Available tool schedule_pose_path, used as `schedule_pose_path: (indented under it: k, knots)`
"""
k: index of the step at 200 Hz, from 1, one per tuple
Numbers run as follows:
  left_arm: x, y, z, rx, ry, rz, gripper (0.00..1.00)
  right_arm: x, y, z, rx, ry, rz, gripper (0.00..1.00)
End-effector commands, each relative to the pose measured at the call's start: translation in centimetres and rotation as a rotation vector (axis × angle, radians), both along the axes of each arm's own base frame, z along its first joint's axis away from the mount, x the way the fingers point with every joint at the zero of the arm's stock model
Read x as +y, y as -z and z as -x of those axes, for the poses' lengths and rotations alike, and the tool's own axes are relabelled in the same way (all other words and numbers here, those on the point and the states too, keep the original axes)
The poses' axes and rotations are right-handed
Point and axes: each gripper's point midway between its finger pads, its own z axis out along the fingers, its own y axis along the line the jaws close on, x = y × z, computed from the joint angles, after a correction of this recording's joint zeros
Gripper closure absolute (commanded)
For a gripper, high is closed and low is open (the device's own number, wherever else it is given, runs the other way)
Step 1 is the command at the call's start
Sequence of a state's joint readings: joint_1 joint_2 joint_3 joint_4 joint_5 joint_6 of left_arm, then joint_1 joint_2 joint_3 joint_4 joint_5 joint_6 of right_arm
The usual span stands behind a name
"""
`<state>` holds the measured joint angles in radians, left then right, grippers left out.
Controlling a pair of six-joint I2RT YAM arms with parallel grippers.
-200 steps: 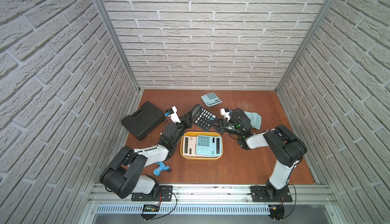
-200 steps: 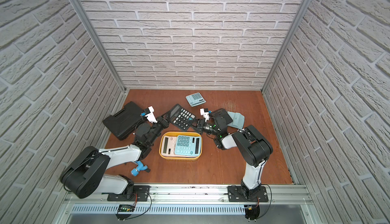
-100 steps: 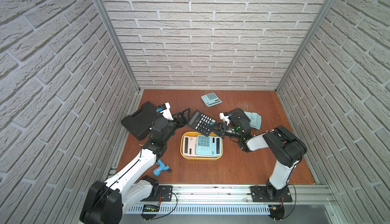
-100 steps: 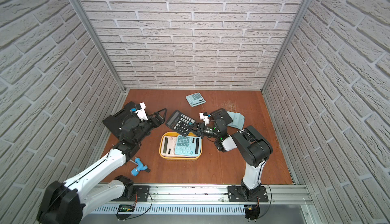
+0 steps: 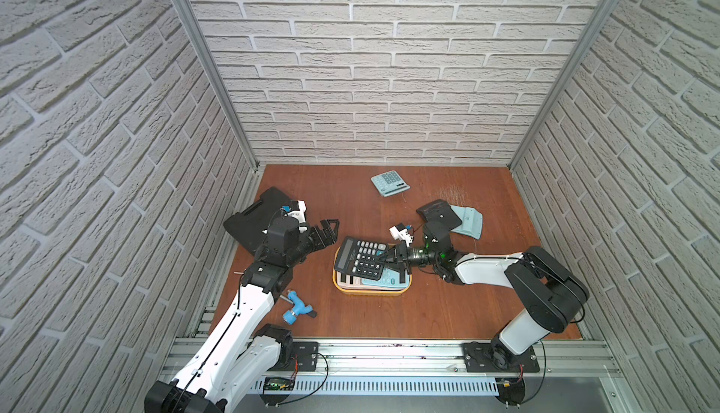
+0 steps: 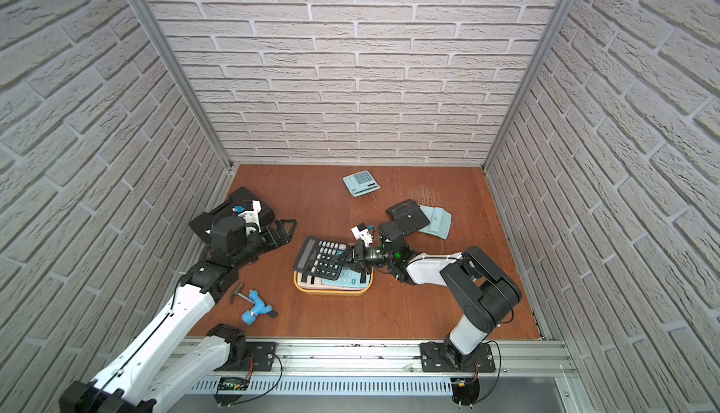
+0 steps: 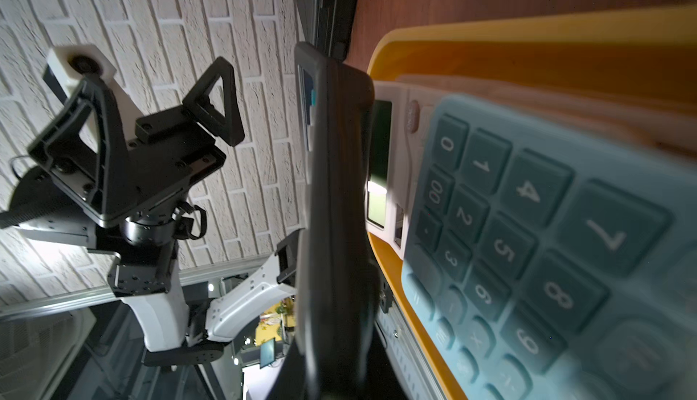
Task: Put the calculator in the storage box
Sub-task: Place the calculator in the storage box.
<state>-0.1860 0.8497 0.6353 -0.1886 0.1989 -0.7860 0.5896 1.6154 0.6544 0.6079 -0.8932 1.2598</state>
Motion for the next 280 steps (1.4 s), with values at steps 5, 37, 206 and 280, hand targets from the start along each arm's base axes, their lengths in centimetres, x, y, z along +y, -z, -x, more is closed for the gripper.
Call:
schedule_pose_path:
  k: [5, 37, 206, 280]
  knots:
    - [-0.3, 1.0, 0.4, 0.015, 0.032, -0.003, 0.02, 0.4, -1.5, 1.9, -0.086, -0.114, 0.028, 0.97]
    - [-0.4, 1.7, 0.2, 0.028, 0.036, 0.002, 0.02, 0.9, -1.1, 2.4, -0.086, -0.17, 0.066, 0.97]
    - [-1.0, 3.3, 0.0, 0.053, 0.061, 0.025, 0.01, 1.6, 1.8, 0.8, -0.061, -0.199, 0.16, 0.95]
    - [-1.1, 3.2, 0.1, 0.052, 0.067, 0.03, 0.02, 1.0, 1.3, -0.2, -0.038, -0.168, 0.111, 0.92]
